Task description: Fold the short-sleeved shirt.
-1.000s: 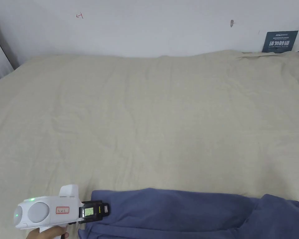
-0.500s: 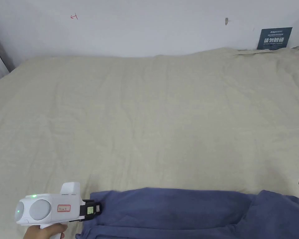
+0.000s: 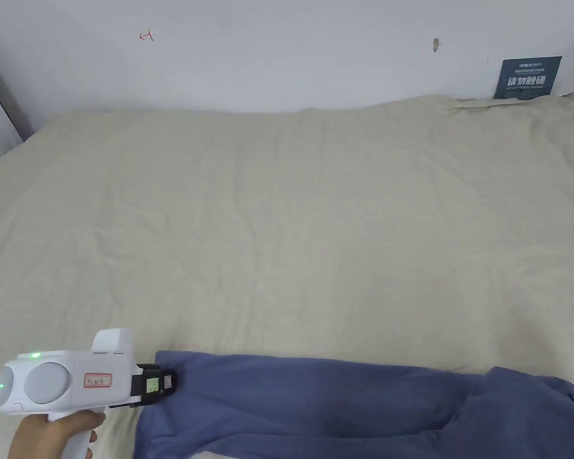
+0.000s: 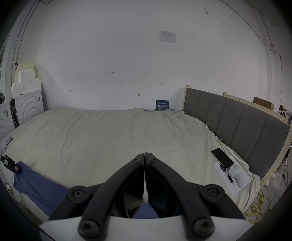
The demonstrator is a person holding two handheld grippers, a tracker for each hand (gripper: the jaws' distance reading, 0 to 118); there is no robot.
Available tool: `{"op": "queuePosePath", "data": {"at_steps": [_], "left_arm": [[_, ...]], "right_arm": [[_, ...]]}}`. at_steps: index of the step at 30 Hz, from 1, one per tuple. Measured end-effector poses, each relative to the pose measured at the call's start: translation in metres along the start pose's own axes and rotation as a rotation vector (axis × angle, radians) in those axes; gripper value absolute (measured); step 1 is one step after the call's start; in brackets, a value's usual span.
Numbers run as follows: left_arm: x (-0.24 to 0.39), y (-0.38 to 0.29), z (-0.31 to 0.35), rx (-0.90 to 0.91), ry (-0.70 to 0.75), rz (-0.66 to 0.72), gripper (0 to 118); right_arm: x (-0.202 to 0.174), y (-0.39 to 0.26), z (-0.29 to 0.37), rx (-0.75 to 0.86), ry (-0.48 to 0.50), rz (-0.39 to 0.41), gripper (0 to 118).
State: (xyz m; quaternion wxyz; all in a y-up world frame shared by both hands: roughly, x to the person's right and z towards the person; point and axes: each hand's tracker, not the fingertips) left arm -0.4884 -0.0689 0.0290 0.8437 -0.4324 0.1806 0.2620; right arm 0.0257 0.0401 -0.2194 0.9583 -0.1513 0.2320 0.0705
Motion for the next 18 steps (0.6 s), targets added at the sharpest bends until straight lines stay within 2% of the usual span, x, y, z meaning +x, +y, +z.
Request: {"op": "queuePosePath", "data": {"at_steps": [7, 11, 18], "left_arm": [[-0.023, 0.013, 0.023, -0.011, 0.104, 0.055, 3], [-0.005, 0.02, 0.025, -0.023, 0.119, 0.057, 3], [0.088, 0.031, 0.013, -0.076, -0.066, -0.043, 3]], "right_arm": [[0.002, 0.0, 0.001, 0.005, 0.009, 0.003, 0], [0.003, 0.0, 0.002, 0.006, 0.016, 0.005, 0], [0.01, -0.003, 0.008, 0.009, 0.019, 0.004, 0]]}}
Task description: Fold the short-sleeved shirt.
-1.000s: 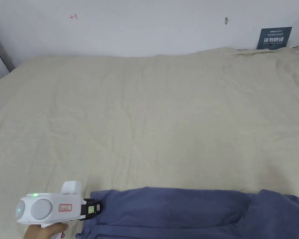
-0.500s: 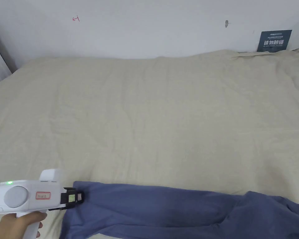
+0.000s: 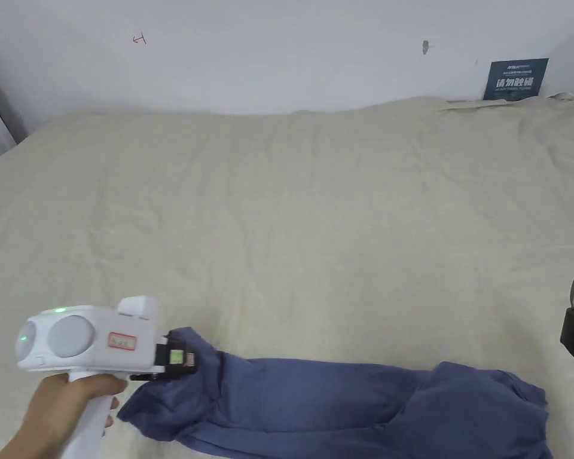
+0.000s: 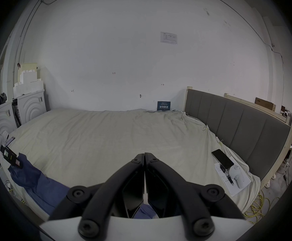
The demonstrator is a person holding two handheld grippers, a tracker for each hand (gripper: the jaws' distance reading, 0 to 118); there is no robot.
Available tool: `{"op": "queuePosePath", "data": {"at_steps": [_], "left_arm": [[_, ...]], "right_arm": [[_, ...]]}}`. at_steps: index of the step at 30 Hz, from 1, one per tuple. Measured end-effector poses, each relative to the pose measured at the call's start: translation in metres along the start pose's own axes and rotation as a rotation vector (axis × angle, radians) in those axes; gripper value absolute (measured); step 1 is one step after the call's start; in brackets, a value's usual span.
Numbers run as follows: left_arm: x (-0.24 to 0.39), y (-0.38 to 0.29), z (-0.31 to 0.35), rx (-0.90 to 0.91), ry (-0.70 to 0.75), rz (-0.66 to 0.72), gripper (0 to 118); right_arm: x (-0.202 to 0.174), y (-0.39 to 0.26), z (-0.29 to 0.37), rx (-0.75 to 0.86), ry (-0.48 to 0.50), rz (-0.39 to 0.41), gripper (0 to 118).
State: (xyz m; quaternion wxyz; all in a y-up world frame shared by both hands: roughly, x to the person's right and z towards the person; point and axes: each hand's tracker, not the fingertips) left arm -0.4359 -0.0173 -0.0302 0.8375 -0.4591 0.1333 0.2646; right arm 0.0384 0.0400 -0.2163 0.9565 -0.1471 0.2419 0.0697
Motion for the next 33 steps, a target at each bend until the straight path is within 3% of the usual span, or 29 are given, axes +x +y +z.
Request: {"op": "queuePosePath", "data": {"at_steps": [11, 22, 24, 25, 26, 29, 33], "left_arm": [[0.128, -0.001, -0.076, -0.121, -0.181, -0.13, 3], [0.177, -0.02, -0.132, -0.193, -0.132, -0.135, 5], [0.18, -0.022, -0.131, -0.186, -0.128, -0.162, 18], [0.18, -0.023, -0.129, -0.179, -0.133, -0.164, 31], [0.18, -0.022, -0.127, -0.172, -0.131, -0.167, 59], [0.18, -0.022, -0.116, -0.127, -0.173, -0.159, 115], [0.175, -0.021, -0.089, -0.023, -0.218, -0.145, 118]], "right_arm": [[0.025, -0.006, 0.012, -0.002, -0.038, -0.022, 0], [0.045, -0.012, 0.024, -0.014, -0.081, -0.029, 0], [0.045, -0.012, 0.024, -0.017, -0.084, -0.03, 0], [0.044, -0.012, 0.025, -0.019, -0.083, -0.03, 0], [0.044, -0.012, 0.025, -0.021, -0.082, -0.03, 0], [0.043, -0.012, 0.024, -0.025, -0.08, -0.03, 0], [0.04, -0.011, 0.023, -0.023, -0.074, -0.032, 0]]}}
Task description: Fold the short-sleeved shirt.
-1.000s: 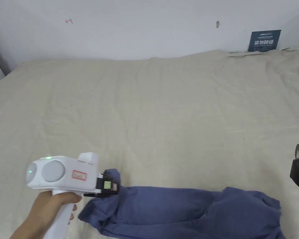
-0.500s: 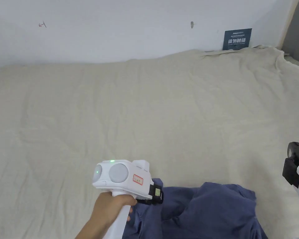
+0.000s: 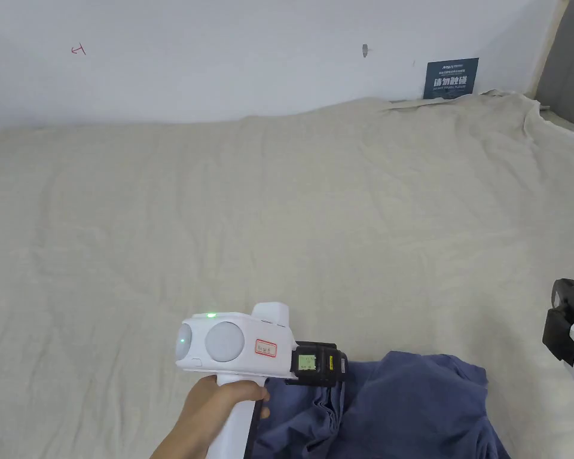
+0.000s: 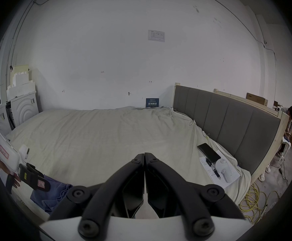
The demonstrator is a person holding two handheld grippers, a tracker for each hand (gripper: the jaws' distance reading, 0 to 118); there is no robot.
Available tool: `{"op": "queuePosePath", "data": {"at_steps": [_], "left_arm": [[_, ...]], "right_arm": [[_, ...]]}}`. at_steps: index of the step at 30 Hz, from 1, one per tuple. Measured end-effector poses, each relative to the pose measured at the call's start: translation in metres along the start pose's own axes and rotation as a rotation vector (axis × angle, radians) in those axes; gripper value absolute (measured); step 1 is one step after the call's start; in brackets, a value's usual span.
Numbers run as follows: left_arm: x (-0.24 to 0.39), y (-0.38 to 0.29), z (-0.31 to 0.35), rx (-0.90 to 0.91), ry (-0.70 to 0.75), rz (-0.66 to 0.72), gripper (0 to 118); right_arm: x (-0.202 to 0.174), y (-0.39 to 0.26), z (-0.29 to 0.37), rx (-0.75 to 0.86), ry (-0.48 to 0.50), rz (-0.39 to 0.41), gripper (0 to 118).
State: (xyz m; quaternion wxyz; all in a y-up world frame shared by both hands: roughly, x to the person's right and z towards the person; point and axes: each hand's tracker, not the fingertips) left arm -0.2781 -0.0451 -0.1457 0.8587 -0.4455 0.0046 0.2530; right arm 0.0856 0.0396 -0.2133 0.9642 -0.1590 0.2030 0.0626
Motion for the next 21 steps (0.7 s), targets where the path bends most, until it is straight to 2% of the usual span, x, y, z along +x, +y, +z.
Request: {"op": "queuePosePath", "data": {"at_steps": [6, 10, 11, 13, 14, 15, 17, 20, 21], "left_arm": [[-0.021, -0.007, 0.047, 0.222, 0.057, -0.008, 118], [-0.04, -0.016, 0.066, 0.313, 0.173, -0.025, 118], [-0.045, -0.018, 0.068, 0.317, 0.207, -0.025, 113], [-0.055, -0.024, 0.071, 0.318, 0.246, -0.013, 90], [-0.06, -0.028, 0.071, 0.352, 0.255, -0.003, 83], [-0.064, -0.034, 0.073, 0.398, 0.262, -0.023, 83], [-0.072, -0.041, 0.071, 0.399, 0.259, -0.02, 31], [-0.072, -0.053, 0.067, 0.402, 0.267, -0.013, 2], [-0.07, -0.058, 0.066, 0.423, 0.28, -0.019, 0]], "right_arm": [[-0.006, 0.003, 0.001, 0.007, 0.017, 0.004, 0], [-0.009, 0.005, 0.002, 0.007, 0.029, 0.008, 0], [-0.009, 0.005, 0.002, 0.007, 0.03, 0.01, 0], [-0.011, 0.006, 0.003, 0.01, 0.033, 0.012, 0], [-0.011, 0.006, 0.004, 0.011, 0.035, 0.012, 0], [-0.011, 0.007, 0.004, 0.011, 0.037, 0.012, 0], [-0.011, 0.007, 0.005, 0.012, 0.04, 0.011, 0], [-0.011, 0.009, 0.008, 0.015, 0.039, 0.013, 0], [-0.012, 0.009, 0.009, 0.016, 0.038, 0.013, 0]]}}
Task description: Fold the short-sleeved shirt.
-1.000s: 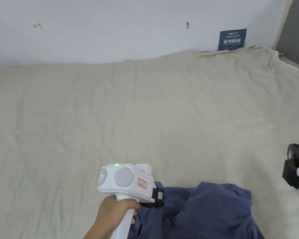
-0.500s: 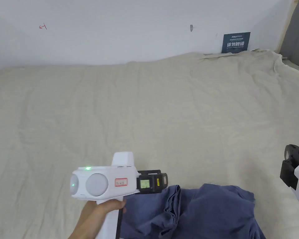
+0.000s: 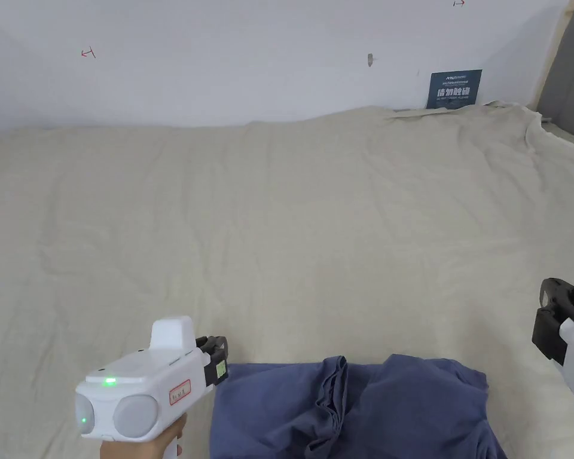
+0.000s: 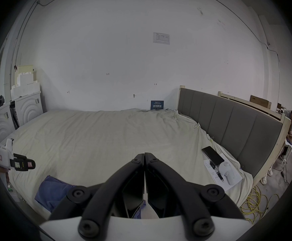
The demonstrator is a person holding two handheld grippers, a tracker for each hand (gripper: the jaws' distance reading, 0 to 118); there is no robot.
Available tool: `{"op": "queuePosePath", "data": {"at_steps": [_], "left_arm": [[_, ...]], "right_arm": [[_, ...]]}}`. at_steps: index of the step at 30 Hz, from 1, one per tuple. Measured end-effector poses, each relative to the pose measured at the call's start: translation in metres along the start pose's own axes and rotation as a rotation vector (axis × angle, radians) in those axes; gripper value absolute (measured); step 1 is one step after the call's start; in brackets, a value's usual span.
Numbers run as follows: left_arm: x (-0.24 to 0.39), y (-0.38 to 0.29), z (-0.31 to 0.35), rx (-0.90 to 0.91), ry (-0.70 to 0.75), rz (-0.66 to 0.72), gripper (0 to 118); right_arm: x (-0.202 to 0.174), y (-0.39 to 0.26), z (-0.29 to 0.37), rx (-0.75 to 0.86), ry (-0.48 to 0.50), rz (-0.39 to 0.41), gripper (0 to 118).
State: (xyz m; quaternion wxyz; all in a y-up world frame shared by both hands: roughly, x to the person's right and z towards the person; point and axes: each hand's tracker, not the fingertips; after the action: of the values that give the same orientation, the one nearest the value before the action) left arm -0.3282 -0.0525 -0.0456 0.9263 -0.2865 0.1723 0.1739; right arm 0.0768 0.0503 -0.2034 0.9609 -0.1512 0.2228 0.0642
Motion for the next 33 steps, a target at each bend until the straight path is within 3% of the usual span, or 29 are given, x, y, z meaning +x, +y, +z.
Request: {"op": "queuePosePath", "data": {"at_steps": [14, 21, 26, 33], "left_arm": [[0.049, -0.075, -0.037, -0.084, 0.015, -0.097, 0], [0.096, -0.12, -0.056, -0.128, 0.013, -0.257, 0], [0.112, -0.12, -0.058, -0.1, -0.017, -0.223, 0], [0.149, -0.126, -0.066, -0.086, -0.04, -0.323, 0]], "right_arm": [[0.009, -0.004, 0.003, -0.006, -0.008, -0.014, 0], [0.02, -0.008, 0.005, -0.013, -0.021, -0.029, 0], [0.028, -0.009, 0.006, -0.019, -0.035, -0.028, 0], [0.034, -0.011, 0.006, -0.027, -0.051, -0.036, 0]]}}
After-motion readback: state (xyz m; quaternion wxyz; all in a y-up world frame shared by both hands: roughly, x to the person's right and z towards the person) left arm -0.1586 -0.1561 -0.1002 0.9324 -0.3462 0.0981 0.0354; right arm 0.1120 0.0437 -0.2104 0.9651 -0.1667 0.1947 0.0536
